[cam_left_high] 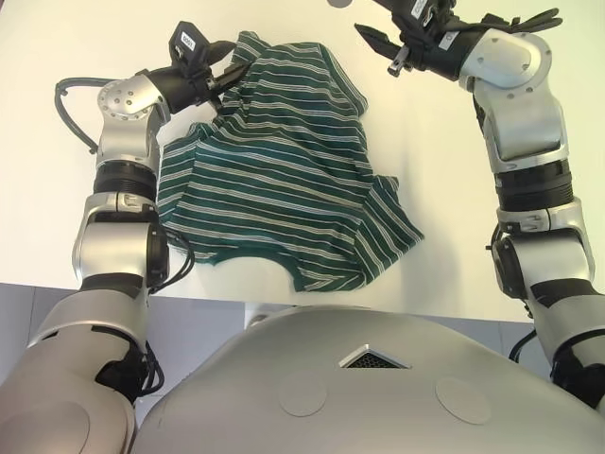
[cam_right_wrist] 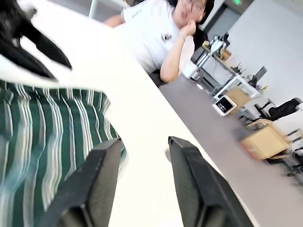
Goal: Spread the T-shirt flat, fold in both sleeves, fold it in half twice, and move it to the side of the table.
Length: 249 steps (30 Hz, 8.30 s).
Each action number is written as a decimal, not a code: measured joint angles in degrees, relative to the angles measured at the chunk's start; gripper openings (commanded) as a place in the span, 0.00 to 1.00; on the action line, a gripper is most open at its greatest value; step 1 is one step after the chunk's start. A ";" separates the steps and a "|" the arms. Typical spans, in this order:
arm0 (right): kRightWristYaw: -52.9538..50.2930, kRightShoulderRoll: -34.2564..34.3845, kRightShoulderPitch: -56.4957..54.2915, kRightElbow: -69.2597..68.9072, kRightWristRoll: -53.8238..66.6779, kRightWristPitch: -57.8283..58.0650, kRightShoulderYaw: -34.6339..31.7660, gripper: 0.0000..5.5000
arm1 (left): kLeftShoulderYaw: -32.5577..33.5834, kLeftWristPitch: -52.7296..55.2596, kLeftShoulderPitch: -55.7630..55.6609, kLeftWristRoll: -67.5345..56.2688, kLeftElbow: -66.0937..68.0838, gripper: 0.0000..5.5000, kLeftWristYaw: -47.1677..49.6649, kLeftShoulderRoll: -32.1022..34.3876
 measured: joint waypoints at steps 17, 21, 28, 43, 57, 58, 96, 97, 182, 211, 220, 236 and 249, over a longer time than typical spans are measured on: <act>5.29 -3.31 5.31 1.56 -5.16 -7.14 5.23 0.33 | -13.86 -5.03 -9.17 22.93 22.40 0.35 31.82 -4.41; 4.95 -3.49 3.63 3.39 -4.60 -6.63 2.21 0.33 | -16.61 -4.81 -9.13 26.94 23.34 0.35 37.13 -1.26; 0.09 1.96 0.25 12.82 -7.88 -9.82 4.86 0.33 | -16.92 -4.58 -9.12 26.94 23.90 0.35 38.33 -0.99; -8.63 7.32 -7.49 37.13 -13.53 -21.08 8.58 0.33 | -16.96 -4.47 -9.00 26.93 23.94 0.35 38.53 -1.49; -28.31 -4.71 -24.92 62.54 -18.38 -18.15 3.63 0.33 | -12.61 -4.02 -7.92 24.33 24.25 0.35 39.01 -0.48; -28.03 -4.01 -25.10 62.29 -17.04 -19.31 2.32 0.33 | -11.72 -3.91 -7.85 23.66 24.34 0.35 39.04 -0.36; 16.12 -12.85 11.59 -8.31 11.09 -10.60 -5.12 0.33 | 2.44 9.71 24.38 -9.98 -46.70 0.35 -3.50 4.69; 20.25 -16.06 14.99 -11.55 12.98 -8.94 -4.88 0.33 | 1.38 11.76 28.42 -10.67 -52.28 0.35 -6.07 7.09; -5.79 -0.65 1.47 19.59 -13.67 -18.59 9.87 0.33 | -15.30 -12.85 0.00 20.19 4.14 0.35 8.22 0.07; 14.95 -15.06 15.74 -12.05 25.10 -4.75 -5.55 0.33 | 9.57 6.10 11.62 -10.32 -28.56 0.35 6.58 -1.54; 19.18 -23.34 29.16 -21.89 9.76 -4.56 3.47 0.33 | 10.59 12.59 18.95 -10.05 -38.76 0.35 9.22 0.38; 19.51 -27.90 32.27 -27.45 19.39 -0.18 -10.80 0.33 | 3.62 11.27 35.89 -3.17 -49.11 0.35 -4.72 13.57; 2.70 -6.90 22.05 -28.53 8.10 6.15 3.23 0.33 | -1.59 -0.76 36.74 12.78 -54.12 0.35 1.51 18.76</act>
